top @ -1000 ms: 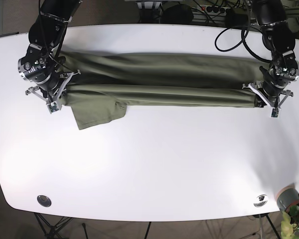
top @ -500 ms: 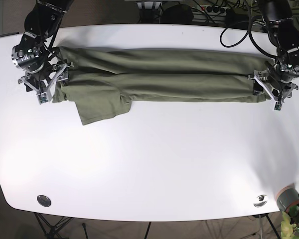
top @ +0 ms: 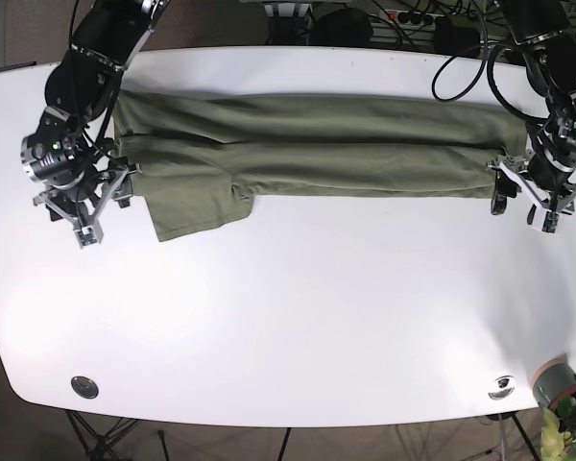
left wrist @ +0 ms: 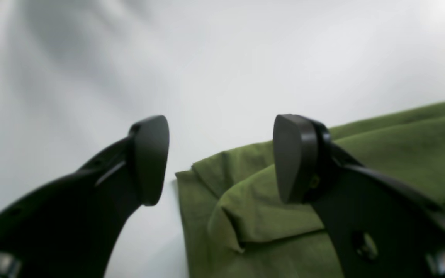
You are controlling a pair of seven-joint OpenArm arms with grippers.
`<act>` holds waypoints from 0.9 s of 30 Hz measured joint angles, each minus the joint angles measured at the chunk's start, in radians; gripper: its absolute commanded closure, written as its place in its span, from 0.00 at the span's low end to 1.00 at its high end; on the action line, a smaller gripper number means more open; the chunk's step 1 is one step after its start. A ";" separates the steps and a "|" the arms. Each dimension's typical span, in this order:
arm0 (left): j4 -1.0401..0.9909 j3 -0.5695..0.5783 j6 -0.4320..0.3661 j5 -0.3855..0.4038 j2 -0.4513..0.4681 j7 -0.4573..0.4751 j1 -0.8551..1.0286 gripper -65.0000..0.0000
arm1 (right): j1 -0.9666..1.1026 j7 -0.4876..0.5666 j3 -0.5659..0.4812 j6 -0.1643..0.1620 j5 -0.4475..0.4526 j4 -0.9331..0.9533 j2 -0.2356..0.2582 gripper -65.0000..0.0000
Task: Fold the T-shirt properly
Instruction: 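Grasp the loose sleeve end with the right gripper and tuck it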
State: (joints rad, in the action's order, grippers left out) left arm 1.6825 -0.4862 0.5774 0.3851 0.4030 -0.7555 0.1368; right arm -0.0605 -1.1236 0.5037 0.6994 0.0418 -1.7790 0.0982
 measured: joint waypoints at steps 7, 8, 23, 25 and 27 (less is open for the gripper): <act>-0.090 0.096 0.004 -0.038 -0.004 0.007 -0.019 0.39 | -0.131 0.005 -0.023 0.000 -0.020 0.197 -0.008 0.33; -0.103 0.100 0.004 -0.046 -0.003 0.006 -0.018 0.39 | -0.147 0.010 -0.020 0.000 -0.019 0.226 -0.006 0.33; -0.214 0.147 0.004 -0.051 0.109 0.065 0.010 0.39 | -0.222 0.110 -0.019 -0.003 -0.032 0.500 -0.019 0.33; -0.222 0.147 0.005 -0.047 0.111 0.068 0.006 0.39 | -0.223 0.115 -0.019 -0.003 -0.032 0.499 -0.033 0.33; -0.229 0.148 0.004 -0.048 0.110 0.068 0.002 0.39 | -0.224 0.118 -0.027 -0.003 -0.031 0.499 -0.043 0.33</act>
State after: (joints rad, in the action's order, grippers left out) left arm 1.4532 -0.3386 0.5816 0.3370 0.5129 -0.6876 0.1383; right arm -0.2840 -1.0054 0.4767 0.6964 0.0105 -1.2800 0.0551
